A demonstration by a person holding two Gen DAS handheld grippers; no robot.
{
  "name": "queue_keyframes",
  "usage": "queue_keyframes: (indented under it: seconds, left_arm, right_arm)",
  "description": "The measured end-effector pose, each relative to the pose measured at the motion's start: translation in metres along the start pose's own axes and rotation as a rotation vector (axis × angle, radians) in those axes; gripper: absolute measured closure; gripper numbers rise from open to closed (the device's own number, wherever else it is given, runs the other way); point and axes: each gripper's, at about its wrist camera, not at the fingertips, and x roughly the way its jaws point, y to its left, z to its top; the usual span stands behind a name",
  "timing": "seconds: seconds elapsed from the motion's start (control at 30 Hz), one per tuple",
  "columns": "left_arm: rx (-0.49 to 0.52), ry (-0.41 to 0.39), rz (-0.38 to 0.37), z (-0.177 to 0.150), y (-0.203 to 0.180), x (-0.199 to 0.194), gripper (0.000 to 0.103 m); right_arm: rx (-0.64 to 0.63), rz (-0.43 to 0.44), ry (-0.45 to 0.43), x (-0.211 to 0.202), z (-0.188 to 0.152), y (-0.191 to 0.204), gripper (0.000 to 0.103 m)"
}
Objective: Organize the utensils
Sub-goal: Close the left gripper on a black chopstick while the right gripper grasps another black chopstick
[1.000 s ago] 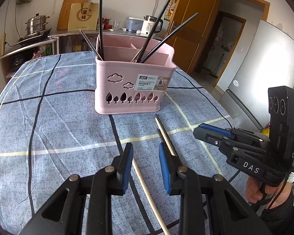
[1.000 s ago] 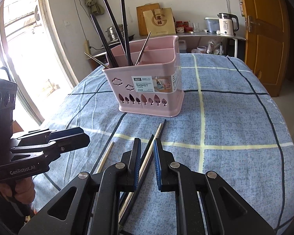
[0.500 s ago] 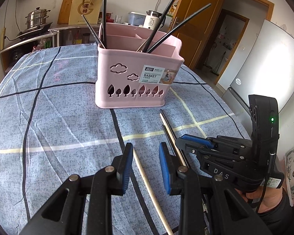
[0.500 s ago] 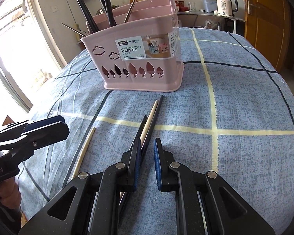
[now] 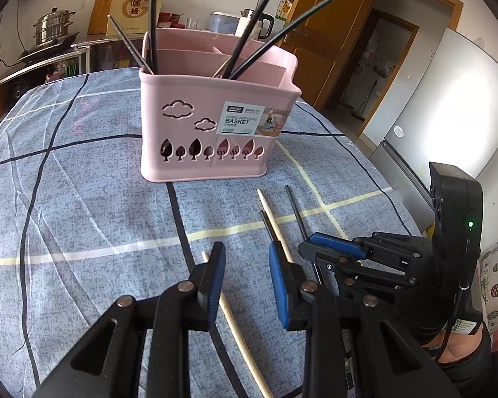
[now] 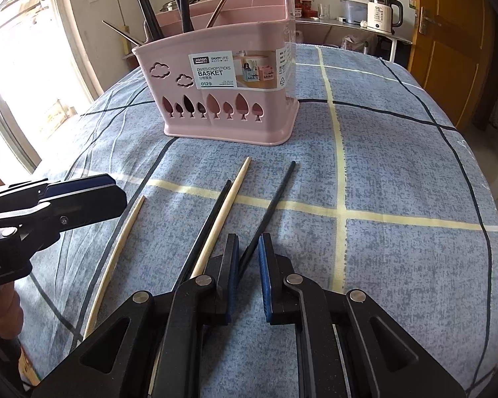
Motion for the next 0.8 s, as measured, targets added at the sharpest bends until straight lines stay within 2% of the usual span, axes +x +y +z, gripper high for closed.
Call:
queue_keyframes:
  seconds: [0.27, 0.4, 0.6, 0.7, 0.8]
  left_arm:
    - [0.027, 0.088, 0.015, 0.005, -0.017, 0.035, 0.075]
    - [0.035, 0.125, 0.049, 0.002, -0.023, 0.051, 0.075]
    - [0.079, 0.106, 0.106, 0.001, -0.037, 0.056, 0.074]
    - [0.076, 0.112, 0.09, 0.002, -0.041, 0.058, 0.074]
    - [0.092, 0.105, 0.11, 0.001, -0.045, 0.059, 0.074]
  right_arm:
    - [-0.013, -0.015, 0.007, -0.007, -0.004, -0.018, 0.092]
    - [0.009, -0.013, 0.002, -0.01, -0.006, -0.031, 0.092]
    - [0.015, 0.001, -0.007, -0.01, -0.007, -0.034, 0.092]
    - [0.019, 0.002, -0.009, -0.011, -0.007, -0.035, 0.092]
    - [0.031, -0.001, -0.009, -0.012, -0.008, -0.041, 0.092]
